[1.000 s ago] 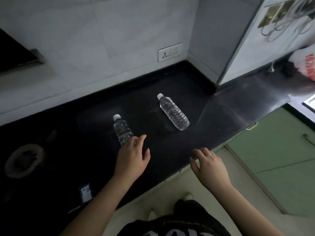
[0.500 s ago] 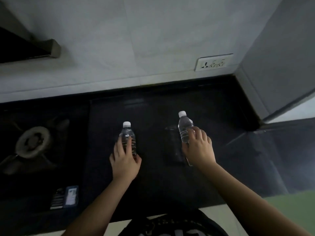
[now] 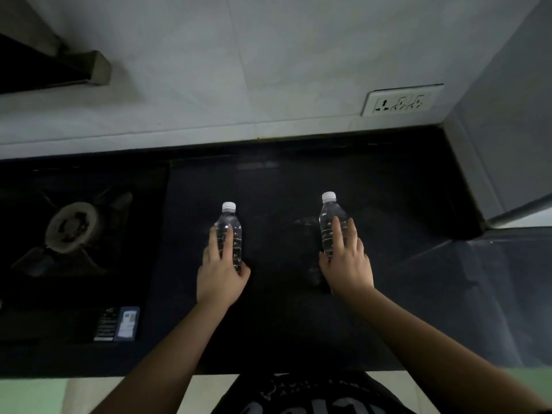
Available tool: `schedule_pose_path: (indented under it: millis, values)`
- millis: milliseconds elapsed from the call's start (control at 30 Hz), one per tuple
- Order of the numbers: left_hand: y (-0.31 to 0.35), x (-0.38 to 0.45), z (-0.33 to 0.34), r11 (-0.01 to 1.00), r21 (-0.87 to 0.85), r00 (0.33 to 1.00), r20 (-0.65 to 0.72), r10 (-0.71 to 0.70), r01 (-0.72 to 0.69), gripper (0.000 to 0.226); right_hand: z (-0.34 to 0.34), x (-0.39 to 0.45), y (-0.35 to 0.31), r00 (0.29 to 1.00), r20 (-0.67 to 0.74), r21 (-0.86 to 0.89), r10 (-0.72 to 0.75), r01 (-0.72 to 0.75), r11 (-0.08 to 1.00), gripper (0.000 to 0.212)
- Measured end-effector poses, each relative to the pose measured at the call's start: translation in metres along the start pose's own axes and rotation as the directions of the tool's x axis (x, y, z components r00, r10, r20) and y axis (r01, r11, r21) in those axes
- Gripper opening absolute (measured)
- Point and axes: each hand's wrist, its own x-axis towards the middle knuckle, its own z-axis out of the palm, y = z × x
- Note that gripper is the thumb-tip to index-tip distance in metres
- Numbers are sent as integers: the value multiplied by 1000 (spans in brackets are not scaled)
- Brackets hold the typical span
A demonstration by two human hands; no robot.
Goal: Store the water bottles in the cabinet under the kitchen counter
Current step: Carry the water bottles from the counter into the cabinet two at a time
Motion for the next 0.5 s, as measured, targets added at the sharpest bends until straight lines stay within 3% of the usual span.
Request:
schedule_pose_path:
  millis: [233,433,500]
  values:
    - [0,-1,-7,1000,3,998,57,-18,17,98,-5,-17,-3,999,48,10,18,-19,1000,82]
    - [-13,-35,-4,999,-30,992,125,-31,35,98,0,-68,-10,988,59,0,146,-146,989,86]
    - [-20,-53,-2,999,30,992,113,-48,44,98,4,-89,-11,981,74,-7,181,-181,983,90]
